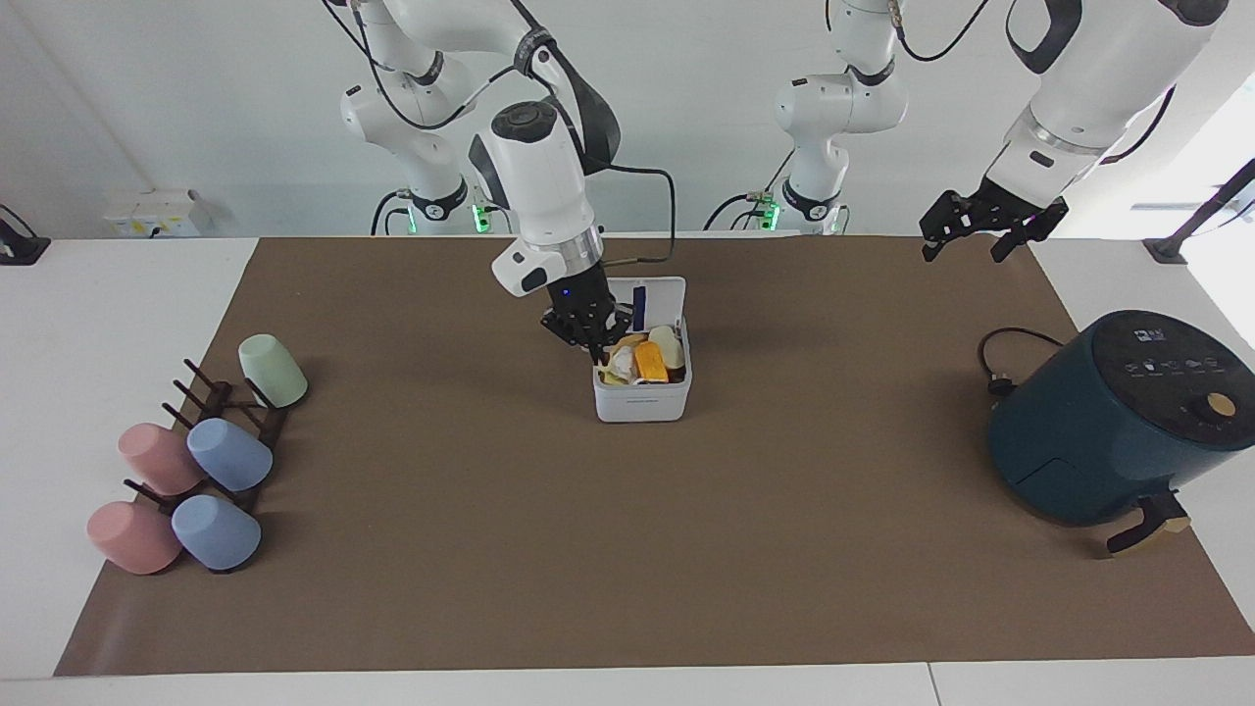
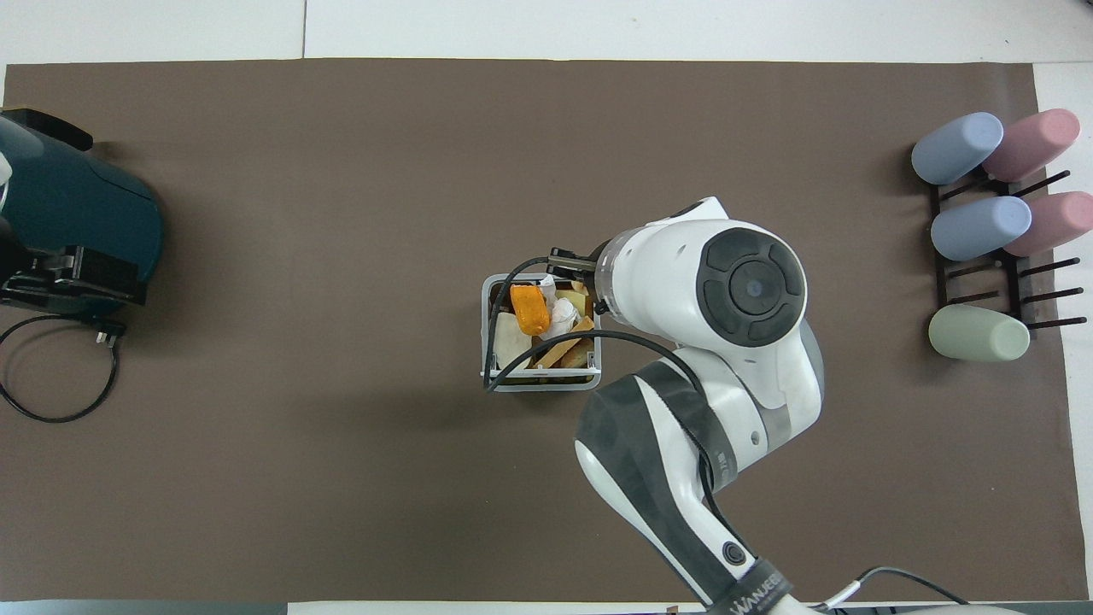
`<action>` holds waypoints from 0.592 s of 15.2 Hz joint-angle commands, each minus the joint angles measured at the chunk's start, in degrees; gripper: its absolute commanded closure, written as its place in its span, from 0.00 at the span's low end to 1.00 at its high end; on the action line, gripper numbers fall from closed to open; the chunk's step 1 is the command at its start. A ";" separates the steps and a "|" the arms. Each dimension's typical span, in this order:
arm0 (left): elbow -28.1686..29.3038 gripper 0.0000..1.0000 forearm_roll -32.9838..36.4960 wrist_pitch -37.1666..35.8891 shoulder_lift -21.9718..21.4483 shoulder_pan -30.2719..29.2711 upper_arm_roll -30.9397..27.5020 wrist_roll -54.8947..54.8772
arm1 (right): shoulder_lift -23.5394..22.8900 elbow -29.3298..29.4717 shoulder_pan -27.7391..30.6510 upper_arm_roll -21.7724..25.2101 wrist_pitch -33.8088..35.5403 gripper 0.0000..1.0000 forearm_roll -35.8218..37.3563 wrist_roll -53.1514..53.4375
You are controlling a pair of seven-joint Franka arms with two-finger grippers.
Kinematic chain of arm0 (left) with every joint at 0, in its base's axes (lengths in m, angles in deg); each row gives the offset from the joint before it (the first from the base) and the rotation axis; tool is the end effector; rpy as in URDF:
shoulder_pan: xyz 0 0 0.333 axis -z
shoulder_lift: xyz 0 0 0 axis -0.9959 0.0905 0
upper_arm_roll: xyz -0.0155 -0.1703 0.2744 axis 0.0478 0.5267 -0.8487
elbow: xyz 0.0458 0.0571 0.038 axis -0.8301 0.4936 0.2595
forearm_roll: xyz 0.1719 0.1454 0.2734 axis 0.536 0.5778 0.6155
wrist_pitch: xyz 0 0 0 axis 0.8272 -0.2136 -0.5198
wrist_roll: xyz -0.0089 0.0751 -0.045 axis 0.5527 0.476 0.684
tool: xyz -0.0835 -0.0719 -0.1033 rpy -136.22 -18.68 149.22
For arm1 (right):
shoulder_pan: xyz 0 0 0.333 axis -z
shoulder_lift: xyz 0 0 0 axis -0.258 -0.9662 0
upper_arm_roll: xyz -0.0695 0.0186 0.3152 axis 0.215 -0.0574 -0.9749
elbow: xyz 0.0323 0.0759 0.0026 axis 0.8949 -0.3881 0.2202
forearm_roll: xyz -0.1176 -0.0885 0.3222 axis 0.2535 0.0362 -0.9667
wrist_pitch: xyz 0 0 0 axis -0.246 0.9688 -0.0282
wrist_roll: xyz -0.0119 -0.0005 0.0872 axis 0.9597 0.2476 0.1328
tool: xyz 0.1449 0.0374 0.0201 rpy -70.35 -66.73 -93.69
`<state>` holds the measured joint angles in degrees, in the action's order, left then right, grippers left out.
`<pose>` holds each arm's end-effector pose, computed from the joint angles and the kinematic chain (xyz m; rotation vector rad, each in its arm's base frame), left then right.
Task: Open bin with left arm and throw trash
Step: 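Move the cracker over the bin and open the right gripper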
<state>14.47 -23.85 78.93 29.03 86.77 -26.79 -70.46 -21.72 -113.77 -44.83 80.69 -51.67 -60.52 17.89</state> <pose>0.4852 -0.0441 0.5824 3.1108 -0.1211 -0.1227 0.5172 0.3161 0.4414 -2.8329 0.3773 -0.2655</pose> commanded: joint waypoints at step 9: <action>0.05 0.00 0.05 -0.07 -0.44 0.59 -0.31 0.64 | 2.36 -9.82 -4.66 -0.12 -7.29 1.00 -5.88 1.42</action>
<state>14.47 -23.85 78.93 29.03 86.77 -26.79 -70.45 -22.06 -119.35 -48.99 80.65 -56.75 -65.22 18.80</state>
